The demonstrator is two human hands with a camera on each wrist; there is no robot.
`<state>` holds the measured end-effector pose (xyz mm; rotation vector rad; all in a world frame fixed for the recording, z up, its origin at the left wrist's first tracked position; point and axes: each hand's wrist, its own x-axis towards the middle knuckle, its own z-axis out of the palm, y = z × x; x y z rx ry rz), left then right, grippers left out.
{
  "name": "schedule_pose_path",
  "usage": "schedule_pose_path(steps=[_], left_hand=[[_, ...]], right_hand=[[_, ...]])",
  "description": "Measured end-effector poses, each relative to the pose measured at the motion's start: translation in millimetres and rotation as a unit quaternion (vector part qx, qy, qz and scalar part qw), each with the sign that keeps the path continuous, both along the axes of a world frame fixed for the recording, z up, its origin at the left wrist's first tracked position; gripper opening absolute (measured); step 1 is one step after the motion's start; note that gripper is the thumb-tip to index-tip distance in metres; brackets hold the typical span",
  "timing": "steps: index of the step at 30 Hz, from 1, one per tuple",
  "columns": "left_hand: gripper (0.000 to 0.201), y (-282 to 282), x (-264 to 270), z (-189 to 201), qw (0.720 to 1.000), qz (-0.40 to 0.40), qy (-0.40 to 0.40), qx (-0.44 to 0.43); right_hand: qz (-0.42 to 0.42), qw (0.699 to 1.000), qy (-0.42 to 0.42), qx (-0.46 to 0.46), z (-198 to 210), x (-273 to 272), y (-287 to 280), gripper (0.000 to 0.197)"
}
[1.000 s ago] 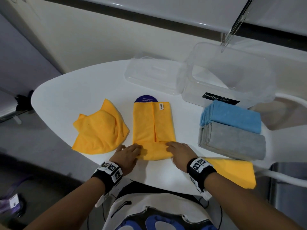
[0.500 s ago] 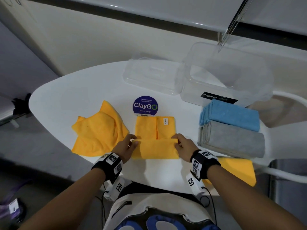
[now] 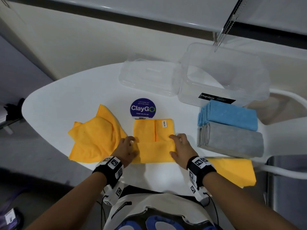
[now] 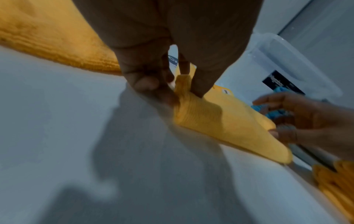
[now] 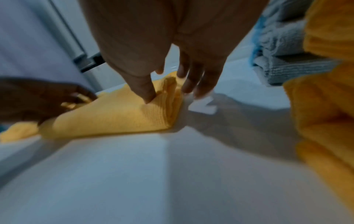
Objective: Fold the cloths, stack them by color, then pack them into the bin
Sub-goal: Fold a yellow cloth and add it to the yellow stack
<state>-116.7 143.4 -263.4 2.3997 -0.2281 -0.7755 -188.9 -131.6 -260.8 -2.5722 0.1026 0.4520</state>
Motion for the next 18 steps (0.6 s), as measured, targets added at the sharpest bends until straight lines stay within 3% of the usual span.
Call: schedule_pose_path(steps=[3,5,6,8,10,11,18], left_hand=[[0.05,-0.9,-3.1,0.9,0.985,-0.086,-0.129,0.075],[0.042,-2.0,-6.4,3.0,0.952,-0.195,-0.21,0.107],[0.045,-1.7,-8.2,3.3,0.94,-0.239,-0.213,0.118],[0.07,2.6,-10.6,0.9,0.934,-0.285,-0.162,0.14],[0.096,8.3,-11.3,-0.9,0.925,-0.316,-0.131,0.165],[0.099,9.5,-11.5,-1.7,0.92,-0.327,-0.131,0.174],[0.056,17.7,-11.2,-0.5,0.894,-0.342,-0.248,0.149]], right_hand=[[0.131,0.985,-0.101,-0.053,-4.2,-6.3,4.0,0.065],[0.204,0.975,-0.076,-0.046,-5.2,-8.9,4.1,0.062],[0.216,0.975,-0.04,-0.043,-3.5,-9.2,3.9,0.061],[0.222,0.974,0.025,-0.048,-1.1,-9.8,2.4,0.071],[0.23,0.969,0.05,-0.07,-0.7,-9.1,1.6,0.083],[0.235,0.967,0.056,-0.076,-0.7,-8.6,1.9,0.084],[0.202,0.977,0.032,-0.059,6.1,-7.4,3.1,0.052]])
